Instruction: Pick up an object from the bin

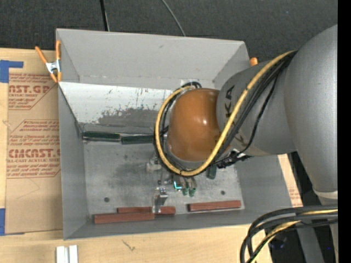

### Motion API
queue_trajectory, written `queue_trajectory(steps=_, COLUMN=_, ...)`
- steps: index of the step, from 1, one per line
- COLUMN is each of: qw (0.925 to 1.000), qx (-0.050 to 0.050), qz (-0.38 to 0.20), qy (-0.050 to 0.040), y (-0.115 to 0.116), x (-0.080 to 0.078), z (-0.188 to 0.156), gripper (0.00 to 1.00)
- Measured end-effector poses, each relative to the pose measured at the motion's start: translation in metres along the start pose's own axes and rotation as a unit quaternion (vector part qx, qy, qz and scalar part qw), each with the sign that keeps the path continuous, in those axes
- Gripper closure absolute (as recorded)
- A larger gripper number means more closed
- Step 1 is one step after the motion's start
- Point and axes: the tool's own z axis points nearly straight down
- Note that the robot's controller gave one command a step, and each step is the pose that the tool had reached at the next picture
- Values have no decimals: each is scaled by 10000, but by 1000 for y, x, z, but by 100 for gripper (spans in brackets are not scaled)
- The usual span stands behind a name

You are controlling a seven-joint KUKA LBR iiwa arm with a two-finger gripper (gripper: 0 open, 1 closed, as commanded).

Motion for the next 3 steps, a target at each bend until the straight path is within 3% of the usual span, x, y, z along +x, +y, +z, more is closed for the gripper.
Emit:
queue_trajectory(steps=1, qw=10000, qx=-5, qz=6, qy=-36, y=-1, x=-2, z=-4, gripper=0)
queue_trajectory(steps=2, qw=9891, qx=14, qz=-1466, qy=-108, y=36, x=-1, z=42, gripper=0)
queue_trajectory(steps=3, qw=9916, qx=-1, qz=-1290, qy=-73, y=50, x=2, z=27, gripper=0)
